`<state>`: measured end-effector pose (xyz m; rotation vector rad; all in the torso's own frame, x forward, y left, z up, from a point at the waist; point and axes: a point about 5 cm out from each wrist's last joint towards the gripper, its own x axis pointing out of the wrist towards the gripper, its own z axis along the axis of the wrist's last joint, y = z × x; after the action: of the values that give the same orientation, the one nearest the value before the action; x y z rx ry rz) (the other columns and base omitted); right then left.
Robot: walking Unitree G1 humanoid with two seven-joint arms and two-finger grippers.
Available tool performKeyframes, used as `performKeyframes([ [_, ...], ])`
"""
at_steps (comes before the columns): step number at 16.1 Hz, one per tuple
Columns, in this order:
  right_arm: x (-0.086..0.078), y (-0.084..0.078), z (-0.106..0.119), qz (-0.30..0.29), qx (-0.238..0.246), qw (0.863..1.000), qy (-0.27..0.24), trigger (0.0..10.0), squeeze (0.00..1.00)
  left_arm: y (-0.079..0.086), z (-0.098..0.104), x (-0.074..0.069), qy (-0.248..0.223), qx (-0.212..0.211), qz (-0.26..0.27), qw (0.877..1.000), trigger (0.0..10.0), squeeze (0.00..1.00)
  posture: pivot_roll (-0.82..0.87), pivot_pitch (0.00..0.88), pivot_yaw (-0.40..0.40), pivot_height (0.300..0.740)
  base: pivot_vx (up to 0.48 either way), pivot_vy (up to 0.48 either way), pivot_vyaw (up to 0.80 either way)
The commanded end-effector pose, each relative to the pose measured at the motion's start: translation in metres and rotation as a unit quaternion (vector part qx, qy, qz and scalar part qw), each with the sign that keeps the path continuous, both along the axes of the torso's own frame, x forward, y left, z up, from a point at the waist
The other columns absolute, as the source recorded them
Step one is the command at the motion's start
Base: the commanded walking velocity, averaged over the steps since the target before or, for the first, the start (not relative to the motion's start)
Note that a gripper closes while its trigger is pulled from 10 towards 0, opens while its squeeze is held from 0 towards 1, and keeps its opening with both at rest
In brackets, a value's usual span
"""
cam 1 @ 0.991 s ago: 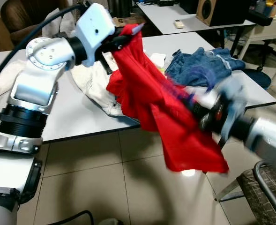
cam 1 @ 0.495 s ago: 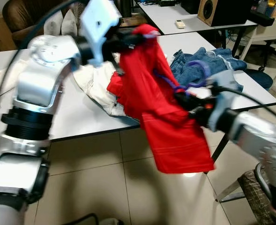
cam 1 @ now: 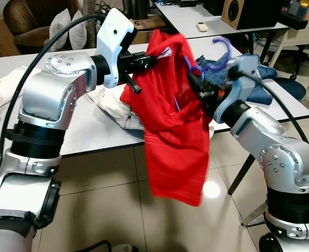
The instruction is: Hang hanger
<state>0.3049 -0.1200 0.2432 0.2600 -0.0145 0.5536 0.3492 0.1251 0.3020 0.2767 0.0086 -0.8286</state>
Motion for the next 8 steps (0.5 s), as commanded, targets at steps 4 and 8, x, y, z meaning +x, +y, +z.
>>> performKeyframes([
  [4, -0.002, 0.009, -0.014, 0.024, -0.022, 0.999, 0.017, 10.0, 0.0, -0.005, 0.022, -0.005, 0.024, -0.101, -0.012, 0.995, 0.0, 0.0, -0.14, 0.0, 0.074, 0.74, 0.0, 0.0, 0.0],
  [8, -0.003, 0.014, -0.022, 0.024, -0.025, 0.999, 0.03, 10.0, 0.0, -0.012, 0.03, -0.011, 0.044, -0.129, -0.044, 0.99, 0.0, 0.0, -0.15, 0.0, 0.077, 0.74, 0.0, 0.0, 0.0],
])
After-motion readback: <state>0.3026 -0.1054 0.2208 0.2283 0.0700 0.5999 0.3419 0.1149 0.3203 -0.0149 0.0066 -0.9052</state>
